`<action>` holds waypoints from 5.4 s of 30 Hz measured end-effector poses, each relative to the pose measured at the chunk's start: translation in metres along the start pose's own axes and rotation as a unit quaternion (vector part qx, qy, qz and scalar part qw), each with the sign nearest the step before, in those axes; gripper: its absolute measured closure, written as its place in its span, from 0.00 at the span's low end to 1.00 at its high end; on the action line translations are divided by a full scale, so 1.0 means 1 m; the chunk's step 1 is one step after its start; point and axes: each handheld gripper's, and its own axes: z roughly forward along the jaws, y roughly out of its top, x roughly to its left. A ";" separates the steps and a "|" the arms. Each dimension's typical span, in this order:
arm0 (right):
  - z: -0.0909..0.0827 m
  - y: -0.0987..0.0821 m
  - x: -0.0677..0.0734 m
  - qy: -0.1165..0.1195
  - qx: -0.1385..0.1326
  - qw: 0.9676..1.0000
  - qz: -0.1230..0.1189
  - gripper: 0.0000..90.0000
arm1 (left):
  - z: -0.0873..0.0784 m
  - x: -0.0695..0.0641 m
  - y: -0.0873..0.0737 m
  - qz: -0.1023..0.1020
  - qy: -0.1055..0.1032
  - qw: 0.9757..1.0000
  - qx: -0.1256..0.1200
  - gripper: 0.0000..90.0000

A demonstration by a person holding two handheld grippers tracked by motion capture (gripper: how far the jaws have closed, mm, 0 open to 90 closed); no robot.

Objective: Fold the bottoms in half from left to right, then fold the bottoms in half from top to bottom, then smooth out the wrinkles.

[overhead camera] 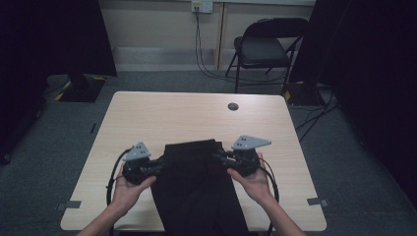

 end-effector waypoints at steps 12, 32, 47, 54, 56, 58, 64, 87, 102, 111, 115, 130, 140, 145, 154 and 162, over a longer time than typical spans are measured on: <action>0.041 -0.076 -0.005 0.002 0.127 0.991 0.034 0.89 | 0.051 0.006 -0.040 -0.013 0.018 0.991 0.134 0.90; 0.123 -0.045 -0.081 -0.082 0.109 0.989 0.050 0.89 | 0.120 0.101 0.006 -0.007 0.137 0.987 0.081 0.91; 0.151 -0.022 -0.111 -0.111 0.090 0.986 0.086 0.89 | 0.133 0.135 0.030 -0.082 0.144 0.985 0.046 0.91; 0.103 0.038 -0.114 -0.110 0.005 0.991 0.073 0.89 | 0.081 0.114 0.105 -0.022 0.121 0.991 -0.043 0.91; 0.084 0.063 -0.111 -0.109 -0.026 0.992 0.064 0.89 | 0.060 0.104 0.126 -0.006 0.115 0.991 -0.067 0.91; 0.063 0.086 -0.103 -0.104 -0.053 0.992 0.049 0.89 | 0.038 0.091 0.142 0.008 0.111 0.990 -0.088 0.91; 0.018 0.095 -0.067 -0.072 -0.075 0.994 0.017 0.89 | -0.003 0.047 0.131 0.027 0.070 0.993 -0.091 0.91; 0.073 -0.066 -0.035 -0.024 0.120 0.991 0.048 0.89 | 0.057 0.032 -0.025 0.002 0.023 0.994 0.110 0.90; 0.108 -0.056 -0.063 -0.051 0.106 0.992 0.046 0.89 | 0.086 0.069 -0.016 0.009 0.083 0.991 0.104 0.91; 0.136 -0.041 -0.077 -0.071 0.098 0.992 0.046 0.89 | 0.092 0.094 -0.008 -0.005 0.111 0.989 0.096 0.91; 0.150 -0.032 -0.084 -0.084 0.104 0.990 0.039 0.89 | 0.100 0.106 -0.003 -0.011 0.133 0.987 0.092 0.91; 0.183 -0.013 -0.111 -0.117 0.093 0.987 0.063 0.85 | 0.122 0.143 0.014 -0.046 0.167 0.983 0.069 0.89; 0.111 0.007 -0.085 -0.107 0.063 0.991 0.041 0.42 | 0.070 0.134 0.024 -0.059 0.134 0.989 0.029 0.48; 0.087 0.010 -0.028 -0.055 0.062 0.997 -0.003 0.50 | 0.043 0.103 0.014 -0.024 0.116 0.992 0.038 0.51; 0.133 -0.020 0.037 0.017 0.110 0.993 -0.044 0.55 | 0.035 0.085 -0.018 -0.016 0.091 0.994 0.064 0.62; 0.129 -0.021 0.018 -0.045 0.084 0.994 -0.053 0.98 | 0.038 0.086 -0.019 -0.017 0.091 0.993 0.067 0.62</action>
